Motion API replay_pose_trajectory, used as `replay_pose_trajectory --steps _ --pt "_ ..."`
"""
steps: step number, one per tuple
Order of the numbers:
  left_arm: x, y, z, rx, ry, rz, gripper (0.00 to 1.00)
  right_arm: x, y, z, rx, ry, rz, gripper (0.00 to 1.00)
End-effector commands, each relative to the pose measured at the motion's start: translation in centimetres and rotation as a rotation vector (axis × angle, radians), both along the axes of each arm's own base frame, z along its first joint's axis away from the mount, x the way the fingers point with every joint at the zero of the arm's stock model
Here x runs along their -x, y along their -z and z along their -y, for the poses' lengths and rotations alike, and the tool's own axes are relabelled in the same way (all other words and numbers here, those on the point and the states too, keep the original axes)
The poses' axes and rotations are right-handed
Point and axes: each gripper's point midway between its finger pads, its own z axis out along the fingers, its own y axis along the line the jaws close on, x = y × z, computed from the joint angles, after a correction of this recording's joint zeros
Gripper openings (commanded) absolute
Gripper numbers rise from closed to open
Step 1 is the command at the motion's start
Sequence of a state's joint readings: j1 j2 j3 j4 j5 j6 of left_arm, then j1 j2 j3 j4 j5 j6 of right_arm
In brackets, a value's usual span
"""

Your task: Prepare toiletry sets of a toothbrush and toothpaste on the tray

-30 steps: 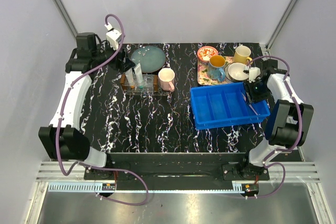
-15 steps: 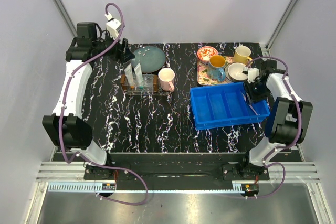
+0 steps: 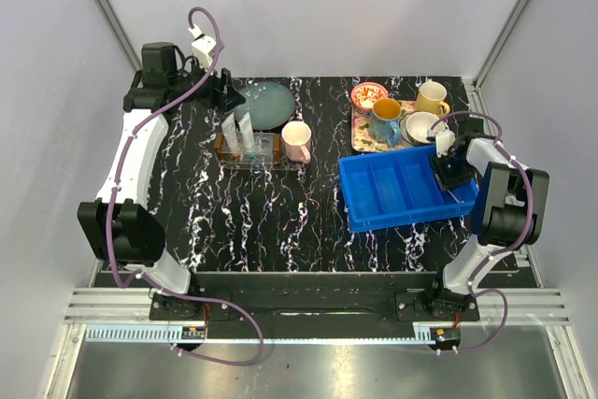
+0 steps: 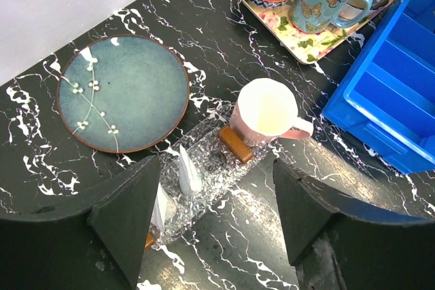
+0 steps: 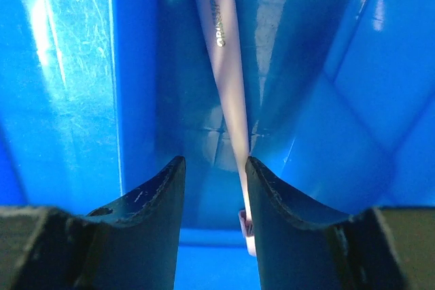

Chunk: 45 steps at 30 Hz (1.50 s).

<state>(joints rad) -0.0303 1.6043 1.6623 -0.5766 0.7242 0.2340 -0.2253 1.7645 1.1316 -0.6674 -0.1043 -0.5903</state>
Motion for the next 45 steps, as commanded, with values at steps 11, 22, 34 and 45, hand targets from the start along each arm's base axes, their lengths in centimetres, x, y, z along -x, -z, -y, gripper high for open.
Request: replay_pose_trajectory --steps 11,22,34,45 --pt "3.8 -3.4 0.2 -0.016 0.034 0.158 0.72 0.3 3.1 0.3 0.025 -0.051 0.033 0.44" --pt "5.5 -3.6 0.4 -0.01 0.05 0.195 0.73 0.1 3.0 -0.5 -0.017 -0.018 0.054 0.22" --pt "5.6 -3.0 0.2 -0.036 0.059 0.209 0.73 -0.6 -1.8 -0.3 -0.006 0.012 0.124 0.0" --pt "5.1 -2.4 0.5 -0.024 0.076 0.194 0.74 -0.8 -5.3 -0.1 0.019 0.008 0.176 0.0"
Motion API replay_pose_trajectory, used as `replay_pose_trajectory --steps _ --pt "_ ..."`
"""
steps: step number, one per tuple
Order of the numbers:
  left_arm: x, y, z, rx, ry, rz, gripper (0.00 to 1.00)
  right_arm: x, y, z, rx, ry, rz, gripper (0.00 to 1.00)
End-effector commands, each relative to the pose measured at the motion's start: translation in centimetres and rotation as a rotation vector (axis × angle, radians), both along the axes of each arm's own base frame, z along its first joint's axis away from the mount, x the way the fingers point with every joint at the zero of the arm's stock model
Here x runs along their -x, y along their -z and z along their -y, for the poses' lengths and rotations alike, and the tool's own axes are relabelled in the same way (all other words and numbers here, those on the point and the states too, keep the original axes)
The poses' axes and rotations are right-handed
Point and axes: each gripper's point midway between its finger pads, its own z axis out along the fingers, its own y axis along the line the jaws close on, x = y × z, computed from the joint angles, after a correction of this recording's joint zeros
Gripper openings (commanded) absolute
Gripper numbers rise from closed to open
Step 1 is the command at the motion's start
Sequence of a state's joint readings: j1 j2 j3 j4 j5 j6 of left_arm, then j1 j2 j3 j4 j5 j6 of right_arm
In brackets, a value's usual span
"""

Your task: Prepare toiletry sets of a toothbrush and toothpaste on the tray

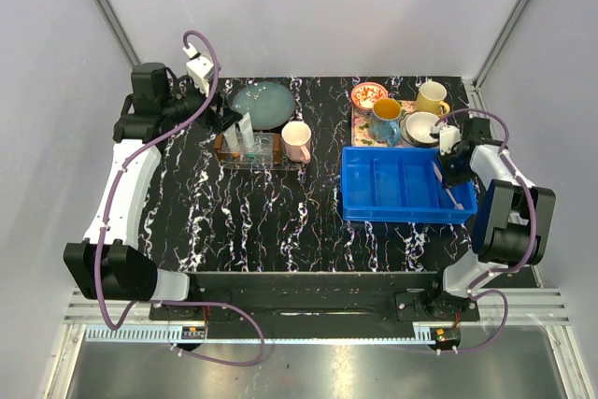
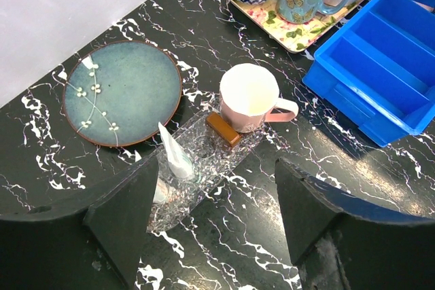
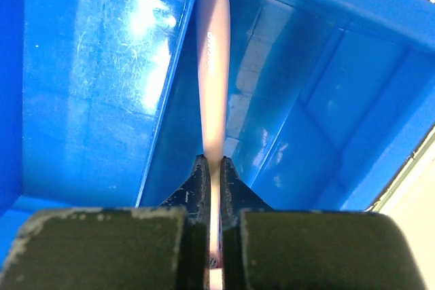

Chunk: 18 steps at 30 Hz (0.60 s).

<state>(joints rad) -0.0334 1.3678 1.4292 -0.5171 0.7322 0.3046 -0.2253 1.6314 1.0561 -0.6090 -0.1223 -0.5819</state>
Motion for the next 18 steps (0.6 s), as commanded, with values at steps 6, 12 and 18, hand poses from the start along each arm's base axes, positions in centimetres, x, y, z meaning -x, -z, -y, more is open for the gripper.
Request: replay_pose_trajectory --steps 6,12,18 --pt "-0.6 -1.6 0.8 0.015 0.049 0.08 0.74 -0.9 -4.7 0.4 0.024 0.003 0.077 0.0" --pt "-1.1 -1.2 0.8 0.019 0.051 0.07 0.74 -0.7 -7.2 1.0 0.067 0.007 0.104 0.0" --pt "-1.1 -1.5 1.1 0.027 0.06 0.077 0.74 -0.7 -10.6 1.2 0.087 0.009 0.155 0.0"
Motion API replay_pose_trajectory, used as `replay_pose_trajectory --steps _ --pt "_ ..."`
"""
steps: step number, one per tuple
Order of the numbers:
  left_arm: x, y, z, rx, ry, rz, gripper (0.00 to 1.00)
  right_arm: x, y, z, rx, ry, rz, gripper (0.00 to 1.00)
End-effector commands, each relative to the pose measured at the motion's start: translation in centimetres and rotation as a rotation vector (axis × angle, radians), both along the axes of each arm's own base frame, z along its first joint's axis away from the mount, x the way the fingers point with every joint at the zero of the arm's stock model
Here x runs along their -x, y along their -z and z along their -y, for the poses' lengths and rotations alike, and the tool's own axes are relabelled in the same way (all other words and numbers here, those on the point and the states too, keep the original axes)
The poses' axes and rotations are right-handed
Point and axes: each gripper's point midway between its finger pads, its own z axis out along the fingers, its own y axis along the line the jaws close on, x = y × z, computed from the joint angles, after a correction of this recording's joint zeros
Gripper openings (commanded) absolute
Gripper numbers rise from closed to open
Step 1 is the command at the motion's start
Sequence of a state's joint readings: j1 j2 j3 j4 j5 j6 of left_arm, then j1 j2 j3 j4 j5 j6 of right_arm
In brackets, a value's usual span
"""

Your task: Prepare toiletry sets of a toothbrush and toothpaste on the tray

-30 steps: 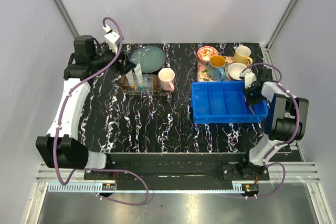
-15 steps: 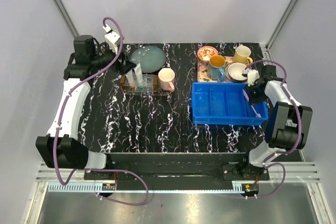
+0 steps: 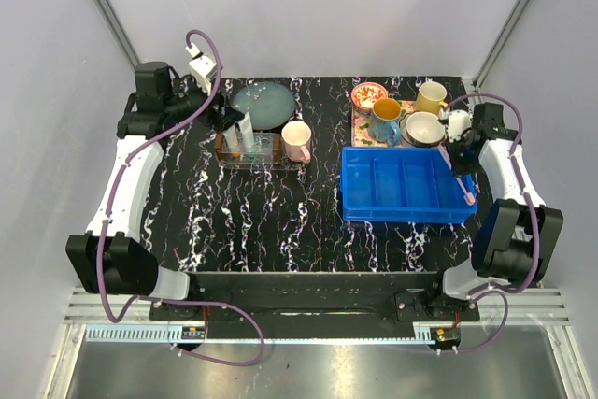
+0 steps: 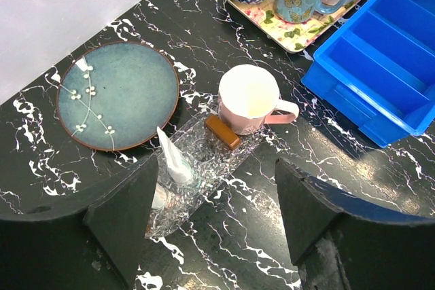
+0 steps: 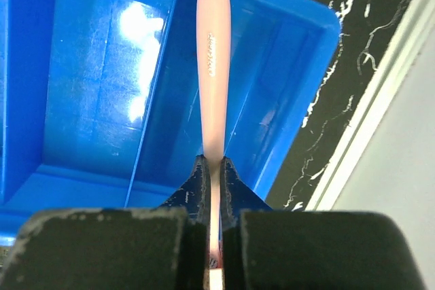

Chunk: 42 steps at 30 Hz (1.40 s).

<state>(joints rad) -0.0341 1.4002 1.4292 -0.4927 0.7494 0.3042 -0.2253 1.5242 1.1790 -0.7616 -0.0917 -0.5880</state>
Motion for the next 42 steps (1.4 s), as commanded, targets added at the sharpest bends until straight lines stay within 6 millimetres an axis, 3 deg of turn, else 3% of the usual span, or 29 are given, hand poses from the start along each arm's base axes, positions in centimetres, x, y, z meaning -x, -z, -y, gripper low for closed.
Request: replay_pose_trajectory --steps 1,6,13,21,29,35,42 --pt "-0.3 -2.3 0.9 0.025 0.046 0.083 0.74 -0.2 -4.7 0.4 0.032 -0.001 0.083 0.0" --pt "0.3 -3.3 2.0 0.082 0.075 0.071 0.74 -0.2 -8.8 -1.2 -0.032 -0.034 0.157 0.0" --pt "1.8 -5.2 4.4 0.199 0.128 0.055 0.73 0.3 -14.7 -7.5 -0.325 -0.186 0.244 0.0" --pt "4.9 -8.0 9.5 0.33 0.277 0.028 0.73 0.7 -20.8 -13.2 -0.546 -0.337 0.373 0.0" --pt "9.1 -9.7 14.2 0.395 0.439 0.033 0.78 2.0 -23.7 -22.5 -0.64 -0.587 0.404 0.0" --pt "10.9 -10.7 15.0 0.237 0.473 0.164 0.79 2.6 -24.3 -26.3 -0.736 -0.685 0.316 0.0" --pt "10.5 -10.6 14.1 -0.064 0.371 0.456 0.82 3.7 -22.9 -29.4 -0.761 -0.734 0.192 0.0"
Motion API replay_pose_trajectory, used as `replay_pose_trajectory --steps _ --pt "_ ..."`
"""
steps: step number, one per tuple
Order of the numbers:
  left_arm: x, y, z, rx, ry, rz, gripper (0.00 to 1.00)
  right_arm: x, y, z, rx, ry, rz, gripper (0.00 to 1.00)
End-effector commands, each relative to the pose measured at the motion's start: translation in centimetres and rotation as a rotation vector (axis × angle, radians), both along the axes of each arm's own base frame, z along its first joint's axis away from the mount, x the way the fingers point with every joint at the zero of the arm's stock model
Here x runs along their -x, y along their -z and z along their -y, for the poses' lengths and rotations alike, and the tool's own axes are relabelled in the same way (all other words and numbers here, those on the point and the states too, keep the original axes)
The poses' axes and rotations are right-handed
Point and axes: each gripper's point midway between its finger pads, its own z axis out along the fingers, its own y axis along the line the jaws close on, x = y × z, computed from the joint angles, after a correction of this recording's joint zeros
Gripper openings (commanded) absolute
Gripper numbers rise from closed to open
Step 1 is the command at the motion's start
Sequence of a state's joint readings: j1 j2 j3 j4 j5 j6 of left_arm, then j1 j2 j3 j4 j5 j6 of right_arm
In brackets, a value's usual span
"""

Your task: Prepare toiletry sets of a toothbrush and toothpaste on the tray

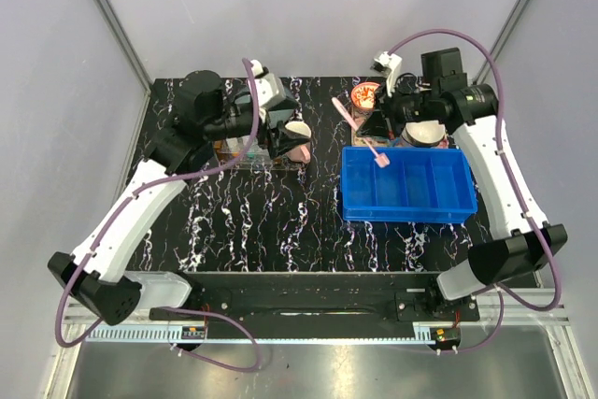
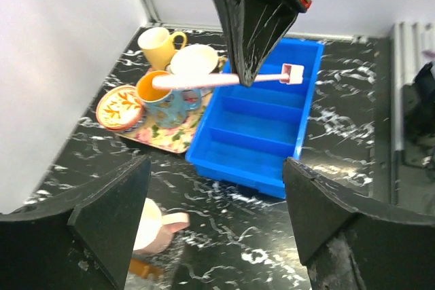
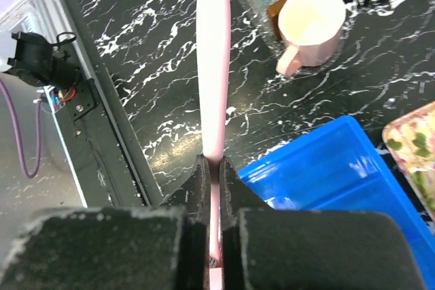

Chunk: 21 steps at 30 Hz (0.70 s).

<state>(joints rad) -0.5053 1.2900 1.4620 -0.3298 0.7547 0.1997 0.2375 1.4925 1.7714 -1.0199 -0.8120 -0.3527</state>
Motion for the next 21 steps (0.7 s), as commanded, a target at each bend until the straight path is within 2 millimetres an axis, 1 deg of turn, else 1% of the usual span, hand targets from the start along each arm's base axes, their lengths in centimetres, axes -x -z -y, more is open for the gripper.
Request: replay_pose_trajectory --steps 1,2,3,4,6,7,9,10,11,12,13,14,17,19,21 --pt "-0.2 -1.9 -1.4 -0.154 -0.105 0.299 0.83 1.6 -0.4 -2.4 -0.017 -0.075 -0.05 0.0" --pt "-0.1 -1.9 -1.4 -0.178 -0.112 0.33 0.83 1.5 -0.2 -2.8 -0.012 -0.084 -0.063 0.0" --pt "-0.6 -2.0 -1.7 -0.216 -0.135 0.383 0.83 1.9 0.0 -3.1 -0.009 -0.097 -0.079 0.0" --pt "-0.1 -1.9 -1.5 -0.238 -0.126 0.399 0.83 2.2 0.1 -3.5 -0.009 -0.113 -0.089 0.0" --pt "-0.4 -1.6 -1.5 -0.288 -0.133 0.444 0.84 2.6 0.2 -4.0 -0.014 -0.131 -0.103 0.0" --pt "0.0 -1.4 -1.1 -0.307 -0.115 0.457 0.84 2.8 0.3 -4.2 -0.012 -0.14 -0.112 0.0" --pt "-0.1 -0.9 -0.8 -0.355 -0.098 0.5 0.84 3.5 0.7 -4.7 0.002 -0.176 -0.138 0.0" --pt "0.4 -0.6 -0.3 -0.381 -0.073 0.511 0.84 3.7 0.9 -4.9 0.008 -0.19 -0.15 0.0" --pt "0.3 -0.2 -0.1 -0.407 -0.065 0.531 0.84 3.9 0.9 -5.3 0.013 -0.21 -0.156 0.0" --pt "-0.2 -0.1 -0.3 -0.455 -0.077 0.577 0.84 4.4 1.1 -5.2 0.025 -0.223 -0.176 0.0" --pt "0.0 0.6 0.2 -0.486 -0.057 0.59 0.84 4.4 1.2 -5.4 0.031 -0.229 -0.183 0.0" --pt "-0.4 0.8 0.1 -0.527 -0.063 0.624 0.84 4.7 1.4 -5.4 0.038 -0.235 -0.199 0.0" --pt "-0.7 1.2 0.8 -0.56 -0.05 0.655 0.83 5.0 1.5 -5.4 0.047 -0.247 -0.203 0.0" --pt "-0.8 2.0 1.2 -0.589 -0.03 0.667 0.83 5.2 1.5 -5.4 0.044 -0.254 -0.207 0.0" --pt "-1.1 2.5 1.1 -0.631 -0.027 0.692 0.83 5.5 1.4 -5.4 0.039 -0.265 -0.213 0.0"
